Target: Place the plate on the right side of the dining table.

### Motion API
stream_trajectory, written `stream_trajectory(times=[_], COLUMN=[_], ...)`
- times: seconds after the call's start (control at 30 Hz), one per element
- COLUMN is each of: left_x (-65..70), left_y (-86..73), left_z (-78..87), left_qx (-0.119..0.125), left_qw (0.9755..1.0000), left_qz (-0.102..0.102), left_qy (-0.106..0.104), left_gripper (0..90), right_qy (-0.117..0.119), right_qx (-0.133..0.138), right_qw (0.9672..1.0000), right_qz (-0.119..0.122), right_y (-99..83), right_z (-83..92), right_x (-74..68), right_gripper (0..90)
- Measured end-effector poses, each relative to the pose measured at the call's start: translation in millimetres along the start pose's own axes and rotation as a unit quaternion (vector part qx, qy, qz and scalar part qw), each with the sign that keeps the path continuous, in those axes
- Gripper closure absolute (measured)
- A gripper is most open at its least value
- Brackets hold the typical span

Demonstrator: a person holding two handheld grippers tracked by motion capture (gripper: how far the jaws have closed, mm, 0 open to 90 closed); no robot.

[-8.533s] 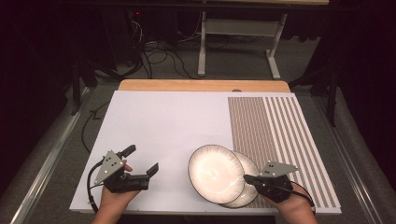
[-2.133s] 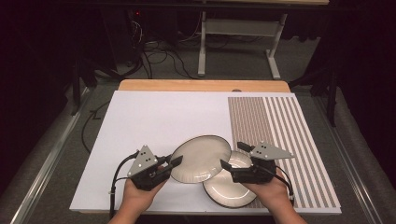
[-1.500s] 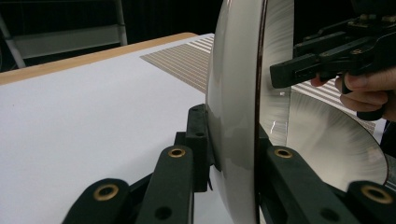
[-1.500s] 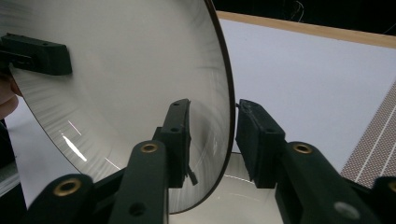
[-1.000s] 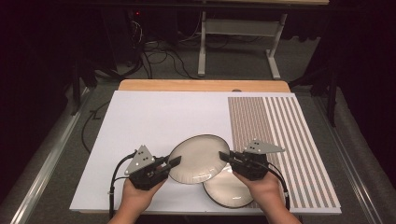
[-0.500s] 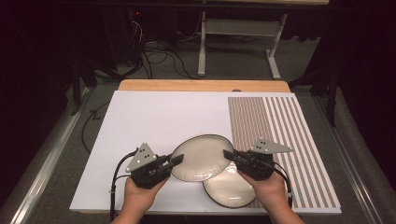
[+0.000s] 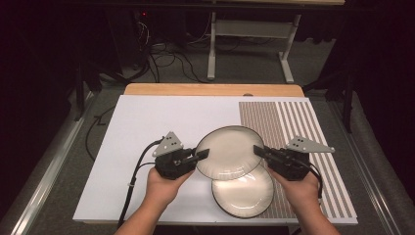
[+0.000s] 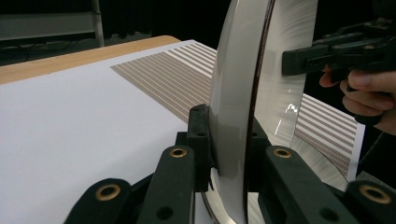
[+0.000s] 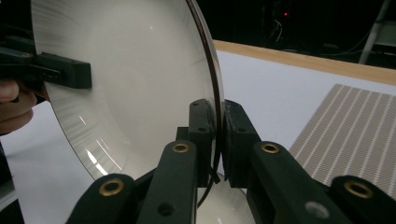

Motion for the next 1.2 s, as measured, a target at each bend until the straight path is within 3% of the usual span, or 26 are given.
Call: stream_trajectory(times=[0.3, 0.47, 0.97, 1.1, 1.13, 1.2], left_x=[5.8, 9.8, 31.1, 38.3, 37.3, 39.9], left_y=[16.1, 22.8, 43.1, 44.5, 44.5, 44.0], left_z=[-27.6, -50.6, -115.1, -133.6, -138.6, -146.5], left_qx=[0.001, -0.009, -0.008, -0.009, -0.016, -0.02], left_qw=[1.0, 0.9998, 0.9996, 0.9995, 0.9995, 0.9994], left_qz=[-0.009, -0.018, -0.014, 0.003, -0.012, -0.014], left_qy=[-0.005, -0.01, -0.025, -0.029, -0.026, -0.025], left_gripper=[78.9, 78.7, 78.1, 77.5, 77.4, 77.1], right_qy=[-0.025, -0.047, -0.099, -0.11, -0.113, -0.12], right_qx=[0.007, 0.01, 0.014, 0.012, 0.011, 0.008], right_qw=[0.9997, 0.9988, 0.9946, 0.9931, 0.9927, 0.9917], right_qz=[-0.005, -0.01, -0.03, -0.039, -0.039, -0.047], right_y=[7.2, 8.8, 1.7, -3.6, -5.4, -9.7], right_z=[17.6, 31.1, 65.9, 73.4, 75.3, 79.5], right_x=[23.1, 41.1, 92.5, 105.0, 108.7, 115.2], right_gripper=[86.4, 86.5, 86.0, 86.1, 86.0, 86.0])
Point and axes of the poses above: each handheld gripper's, and its own axes: z roughly backward along the jaws, y roughly out of its top, x roughly to its right, the point moved 8 cm from there along -z, roughly forward along the jaws, and after that the axes turned 1 degree about -y, right-handed, at the moved point
